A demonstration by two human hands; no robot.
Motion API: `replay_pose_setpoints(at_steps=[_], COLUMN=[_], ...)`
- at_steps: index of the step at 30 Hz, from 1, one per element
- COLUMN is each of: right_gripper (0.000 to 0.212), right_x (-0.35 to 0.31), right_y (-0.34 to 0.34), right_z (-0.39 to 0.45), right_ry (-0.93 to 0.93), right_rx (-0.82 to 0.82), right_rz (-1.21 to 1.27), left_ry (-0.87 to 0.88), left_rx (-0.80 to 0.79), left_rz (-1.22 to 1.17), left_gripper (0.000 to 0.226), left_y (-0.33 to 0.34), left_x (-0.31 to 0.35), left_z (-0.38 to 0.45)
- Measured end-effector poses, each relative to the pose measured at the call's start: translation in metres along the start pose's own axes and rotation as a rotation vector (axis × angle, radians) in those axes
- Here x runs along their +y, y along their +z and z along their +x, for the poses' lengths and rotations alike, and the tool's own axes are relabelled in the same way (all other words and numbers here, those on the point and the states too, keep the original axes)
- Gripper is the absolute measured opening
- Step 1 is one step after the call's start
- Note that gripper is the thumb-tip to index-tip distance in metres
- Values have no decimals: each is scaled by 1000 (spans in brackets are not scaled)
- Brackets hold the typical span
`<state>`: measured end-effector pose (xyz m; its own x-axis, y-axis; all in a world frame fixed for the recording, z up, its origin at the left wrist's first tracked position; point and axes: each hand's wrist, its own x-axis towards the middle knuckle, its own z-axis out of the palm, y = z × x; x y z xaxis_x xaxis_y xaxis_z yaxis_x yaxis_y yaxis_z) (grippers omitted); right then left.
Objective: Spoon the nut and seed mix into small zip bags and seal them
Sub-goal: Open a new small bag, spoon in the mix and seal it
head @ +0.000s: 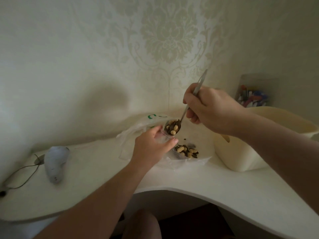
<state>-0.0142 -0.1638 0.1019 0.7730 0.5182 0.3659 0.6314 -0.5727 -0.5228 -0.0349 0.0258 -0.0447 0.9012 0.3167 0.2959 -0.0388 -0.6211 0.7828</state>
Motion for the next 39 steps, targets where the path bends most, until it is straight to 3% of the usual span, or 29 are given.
replay_pose_setpoints(at_steps=[8, 19, 39], right_gripper=[25, 28, 23], right_x=[3, 5, 6], right_y=[9, 17, 15], right_z=[0, -2, -7], right_ry=[-128, -264, -335], right_rx=[-65, -21, 4], right_rz=[-173, -242, -257], left_ry=[-36, -24, -18], left_rx=[29, 57, 130], left_rz=[-38, -13, -36], left_gripper=[91, 98, 100], left_y=[9, 16, 18], left_x=[-3, -3, -8], left_z=[-4, -1, 10])
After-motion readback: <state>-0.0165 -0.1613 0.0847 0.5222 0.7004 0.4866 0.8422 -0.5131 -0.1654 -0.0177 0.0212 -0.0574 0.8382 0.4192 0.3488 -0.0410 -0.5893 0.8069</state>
